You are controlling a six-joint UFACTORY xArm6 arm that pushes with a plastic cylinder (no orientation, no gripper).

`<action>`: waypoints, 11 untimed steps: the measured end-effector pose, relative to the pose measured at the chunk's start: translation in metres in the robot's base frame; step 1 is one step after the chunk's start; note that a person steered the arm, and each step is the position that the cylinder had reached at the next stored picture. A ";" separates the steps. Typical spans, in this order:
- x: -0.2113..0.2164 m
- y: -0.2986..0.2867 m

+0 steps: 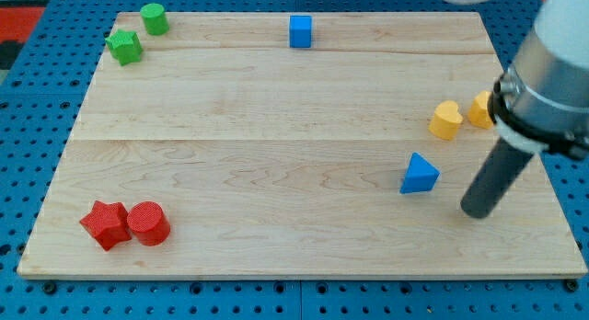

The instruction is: Push the blue triangle to the bottom of the blue cube

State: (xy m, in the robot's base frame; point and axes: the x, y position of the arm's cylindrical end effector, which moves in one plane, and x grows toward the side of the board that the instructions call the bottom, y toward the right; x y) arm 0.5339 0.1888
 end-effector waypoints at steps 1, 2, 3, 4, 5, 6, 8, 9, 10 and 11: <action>-0.017 -0.098; -0.024 -0.108; 0.030 -0.046; -0.024 -0.032; -0.076 -0.069; -0.086 -0.116; -0.071 -0.140; -0.089 -0.180; -0.105 -0.180; -0.141 -0.139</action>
